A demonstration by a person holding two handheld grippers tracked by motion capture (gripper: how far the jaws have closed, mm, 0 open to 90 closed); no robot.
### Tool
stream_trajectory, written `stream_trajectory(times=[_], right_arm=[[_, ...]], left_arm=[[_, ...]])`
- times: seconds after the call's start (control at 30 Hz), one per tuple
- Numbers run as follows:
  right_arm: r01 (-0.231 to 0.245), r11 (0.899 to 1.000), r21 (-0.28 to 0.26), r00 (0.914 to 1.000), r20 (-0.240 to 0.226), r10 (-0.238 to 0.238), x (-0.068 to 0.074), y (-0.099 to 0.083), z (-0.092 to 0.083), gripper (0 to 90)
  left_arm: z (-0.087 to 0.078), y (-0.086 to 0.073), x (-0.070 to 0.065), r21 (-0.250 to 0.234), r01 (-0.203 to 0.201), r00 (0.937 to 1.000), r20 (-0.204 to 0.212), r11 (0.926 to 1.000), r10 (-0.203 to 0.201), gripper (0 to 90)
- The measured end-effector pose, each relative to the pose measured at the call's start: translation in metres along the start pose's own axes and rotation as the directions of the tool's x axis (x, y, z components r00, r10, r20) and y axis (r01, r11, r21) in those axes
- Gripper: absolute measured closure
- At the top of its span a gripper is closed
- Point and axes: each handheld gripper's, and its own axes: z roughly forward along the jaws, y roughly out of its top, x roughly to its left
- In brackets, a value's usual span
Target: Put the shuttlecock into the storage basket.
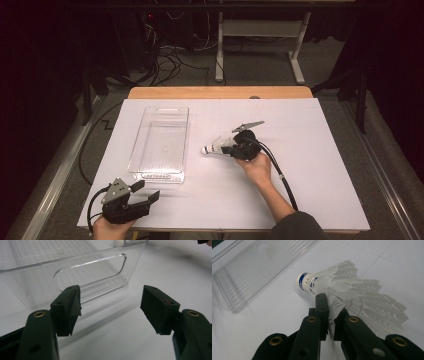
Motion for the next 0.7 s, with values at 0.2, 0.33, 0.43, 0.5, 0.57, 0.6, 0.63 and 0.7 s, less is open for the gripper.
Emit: stream_trajectory(times=[0.2,0.33,0.43,0.5,0.57,0.6,0.63,0.7], right_arm=[[-0.006,1.000,-0.014,1.0000,0.000,0.006,-0.001,0.002,-0.006,88.7],[-0.004,1.000,-0.021,1.0000,0.001,0.004,0.000,0.004,-0.009,88.7],[-0.002,1.000,-0.025,1.0000,0.000,0.002,0.001,0.005,-0.011,88.7],[0.002,1.000,-0.026,1.0000,0.000,-0.002,0.001,0.006,-0.013,88.8],[0.004,1.000,-0.025,1.0000,0.001,-0.004,0.002,0.007,-0.014,88.8],[0.004,1.000,-0.024,1.0000,0.003,-0.004,0.002,0.008,-0.014,88.8],[0.005,1.000,-0.025,1.0000,0.003,-0.005,0.002,0.008,-0.015,88.8],[0.001,1.000,-0.026,1.0000,0.003,-0.001,0.001,0.008,-0.015,88.8]], left_arm=[[-0.001,0.000,0.001,0.000,0.001,1.0000,-0.003,1.0000,-0.001,33.3],[-0.001,0.000,0.001,-0.005,0.003,1.0000,-0.007,1.0000,-0.003,33.3],[-0.002,0.000,0.002,-0.006,0.003,0.9999,-0.010,1.0000,-0.003,33.3],[-0.002,0.000,0.002,-0.009,0.006,0.9999,-0.012,0.9999,-0.006,33.3],[-0.003,-0.001,0.002,-0.010,0.006,0.9999,-0.013,0.9999,-0.006,33.3],[-0.003,-0.001,0.002,-0.012,0.006,0.9999,-0.014,0.9999,-0.007,33.3],[-0.003,-0.001,0.003,-0.010,0.006,0.9999,-0.015,0.9999,-0.007,33.3],[-0.003,-0.001,0.003,-0.012,0.009,0.9999,-0.014,0.9999,-0.010,33.3]])
